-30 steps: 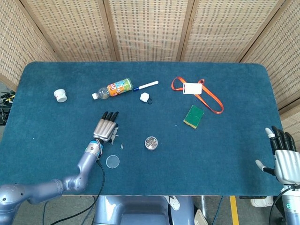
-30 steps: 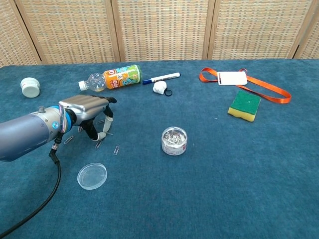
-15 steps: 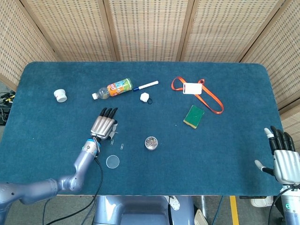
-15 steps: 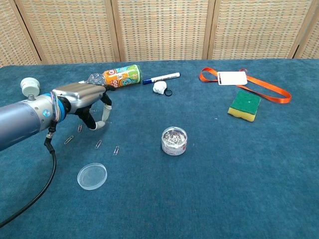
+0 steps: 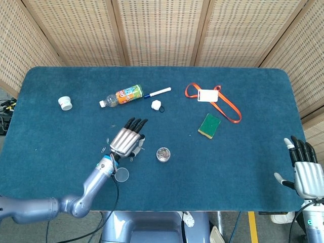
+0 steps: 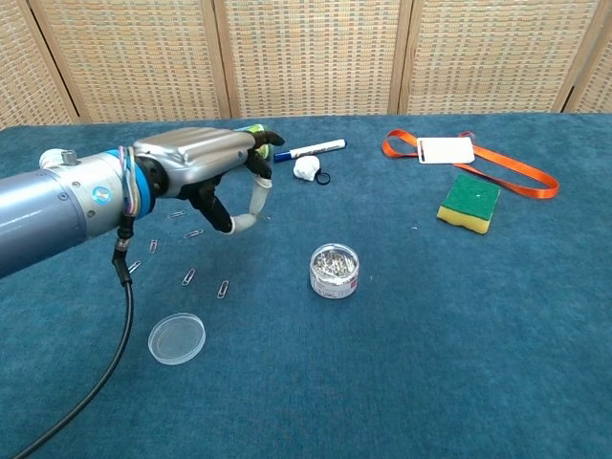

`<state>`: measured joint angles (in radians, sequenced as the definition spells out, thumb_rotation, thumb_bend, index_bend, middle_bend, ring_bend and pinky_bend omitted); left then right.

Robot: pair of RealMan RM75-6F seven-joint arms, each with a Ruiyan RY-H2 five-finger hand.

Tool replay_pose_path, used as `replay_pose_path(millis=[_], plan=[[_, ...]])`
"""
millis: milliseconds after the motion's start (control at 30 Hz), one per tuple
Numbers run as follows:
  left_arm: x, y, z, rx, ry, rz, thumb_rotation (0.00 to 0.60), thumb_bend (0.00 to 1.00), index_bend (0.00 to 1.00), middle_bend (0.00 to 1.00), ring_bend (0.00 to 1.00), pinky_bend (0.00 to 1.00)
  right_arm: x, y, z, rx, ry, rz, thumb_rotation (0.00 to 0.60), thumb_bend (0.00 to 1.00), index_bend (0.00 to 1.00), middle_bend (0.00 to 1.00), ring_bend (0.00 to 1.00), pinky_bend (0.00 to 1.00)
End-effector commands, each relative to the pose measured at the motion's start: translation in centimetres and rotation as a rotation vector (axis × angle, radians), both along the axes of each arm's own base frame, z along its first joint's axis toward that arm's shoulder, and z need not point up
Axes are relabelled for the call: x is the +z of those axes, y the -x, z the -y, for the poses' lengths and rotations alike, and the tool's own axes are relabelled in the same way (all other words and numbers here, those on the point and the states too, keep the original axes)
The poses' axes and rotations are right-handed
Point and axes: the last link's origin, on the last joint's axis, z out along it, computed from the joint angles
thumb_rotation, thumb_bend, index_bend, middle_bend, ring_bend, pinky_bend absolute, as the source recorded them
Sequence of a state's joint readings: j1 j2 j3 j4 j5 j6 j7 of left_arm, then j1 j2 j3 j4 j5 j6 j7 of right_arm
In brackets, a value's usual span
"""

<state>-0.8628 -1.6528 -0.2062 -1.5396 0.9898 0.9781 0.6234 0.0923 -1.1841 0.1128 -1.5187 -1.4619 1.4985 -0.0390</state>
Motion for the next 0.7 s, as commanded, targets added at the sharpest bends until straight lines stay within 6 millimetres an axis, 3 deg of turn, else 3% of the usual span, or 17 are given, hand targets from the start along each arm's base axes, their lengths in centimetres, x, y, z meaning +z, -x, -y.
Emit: replay_pose_path(millis=[33, 433, 700], plan=[[-1.7, -1.5, 0.7, 0.006, 0.024, -0.023, 0.600, 0.50, 0.67, 0.00, 0.00, 0.00, 0.1, 0.0, 0.0, 0.000, 0.002, 0.002, 0.600, 0.00, 0.00, 0.00, 0.00, 0.00], [-5.5, -4.8, 1.0, 0.005, 0.029, -0.039, 0.600, 0.50, 0.67, 0.00, 0.00, 0.00, 0.7, 0.3, 0.0, -0.006, 0.017, 0.025, 0.600, 0.00, 0.00, 0.00, 0.00, 0.00], [-6.4, -5.7, 0.7, 0.006, 0.002, -0.042, 0.600, 0.50, 0.67, 0.00, 0.00, 0.00, 1.0, 0.6, 0.1, -0.015, 0.024, 0.035, 0.600, 0.00, 0.00, 0.00, 0.00, 0.00]])
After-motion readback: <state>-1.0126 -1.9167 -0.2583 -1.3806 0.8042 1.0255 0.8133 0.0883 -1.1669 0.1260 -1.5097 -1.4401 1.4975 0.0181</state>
